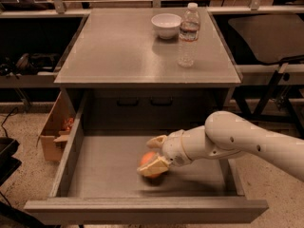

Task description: Place orange into top drawer

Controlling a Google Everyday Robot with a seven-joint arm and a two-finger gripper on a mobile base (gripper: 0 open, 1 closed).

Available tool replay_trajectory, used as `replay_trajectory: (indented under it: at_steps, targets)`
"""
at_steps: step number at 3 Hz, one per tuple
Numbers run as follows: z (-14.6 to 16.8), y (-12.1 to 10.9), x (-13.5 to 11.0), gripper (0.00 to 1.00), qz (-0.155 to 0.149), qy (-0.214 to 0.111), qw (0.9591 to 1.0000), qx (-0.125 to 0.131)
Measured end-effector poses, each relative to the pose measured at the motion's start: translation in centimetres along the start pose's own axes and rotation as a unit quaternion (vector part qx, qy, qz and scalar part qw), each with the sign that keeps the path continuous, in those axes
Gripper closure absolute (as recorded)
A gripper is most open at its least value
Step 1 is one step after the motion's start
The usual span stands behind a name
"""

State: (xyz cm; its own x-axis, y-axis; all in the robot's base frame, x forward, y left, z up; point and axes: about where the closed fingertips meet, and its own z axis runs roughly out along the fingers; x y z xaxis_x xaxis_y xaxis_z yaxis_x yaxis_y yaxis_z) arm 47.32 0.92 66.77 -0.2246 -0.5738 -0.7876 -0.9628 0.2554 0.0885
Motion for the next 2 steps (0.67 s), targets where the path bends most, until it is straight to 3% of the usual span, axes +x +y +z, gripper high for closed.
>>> replay_trajectory:
  at_steps: [2]
  targets:
    - [0.01, 0.01, 0.00, 0.00, 0.000, 0.000, 1.0000, 0.000]
